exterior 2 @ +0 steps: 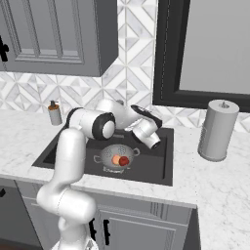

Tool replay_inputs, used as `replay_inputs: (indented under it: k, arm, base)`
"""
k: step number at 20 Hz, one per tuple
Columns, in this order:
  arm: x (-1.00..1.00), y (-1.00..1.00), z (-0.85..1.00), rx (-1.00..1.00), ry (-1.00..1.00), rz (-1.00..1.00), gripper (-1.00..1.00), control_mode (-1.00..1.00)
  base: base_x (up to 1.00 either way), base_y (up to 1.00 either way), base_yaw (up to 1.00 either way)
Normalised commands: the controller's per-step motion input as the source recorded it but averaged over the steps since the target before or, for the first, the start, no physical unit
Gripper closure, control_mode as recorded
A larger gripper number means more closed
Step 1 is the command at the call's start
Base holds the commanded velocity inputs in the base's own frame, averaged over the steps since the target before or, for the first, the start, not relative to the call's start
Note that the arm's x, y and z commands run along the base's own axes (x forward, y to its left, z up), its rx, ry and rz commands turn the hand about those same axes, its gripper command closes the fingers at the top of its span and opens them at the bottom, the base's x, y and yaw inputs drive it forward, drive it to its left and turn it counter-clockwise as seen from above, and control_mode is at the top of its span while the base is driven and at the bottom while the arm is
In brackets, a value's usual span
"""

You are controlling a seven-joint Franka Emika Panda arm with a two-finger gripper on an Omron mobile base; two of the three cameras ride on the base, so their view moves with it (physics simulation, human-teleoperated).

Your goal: Put the colander in the sink, put the peach, apple in the colander, and turn on the sink faucet and pour water over the colander.

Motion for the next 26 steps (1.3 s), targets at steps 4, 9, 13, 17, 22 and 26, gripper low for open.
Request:
replay_inputs:
  k: [4,9,13,17,22,26]
  arm:
    - [0.22,0.00,0.00,0.02,0.00,-0.02,-1.00,-1.00]
    - [0.15,0.00,0.00,0.00,0.00,0.00,-1.00,-1.00]
    - [0.05,0.00,-0.01,0.00,0.00,0.00,-1.00,-1.00]
    - [0.00,0.03,0.00,0.00,0.00,0.00,-1.00,-1.00]
    - [0.00,0.16,0.00,0.00,0.00,0.00,-1.00,-1.00]
    - [0.01,0.16,0.00,0.00,0.00,0.00,-1.00,-1.00]
  base:
    - [0.00,0.00,0.00]
    - [0.00,0.00,0.00]
    - [0.00,0.00,0.00]
    - [0.00,0.00,0.00]
    - [0.00,0.00,0.00]
    - [0.00,0.00,0.00]
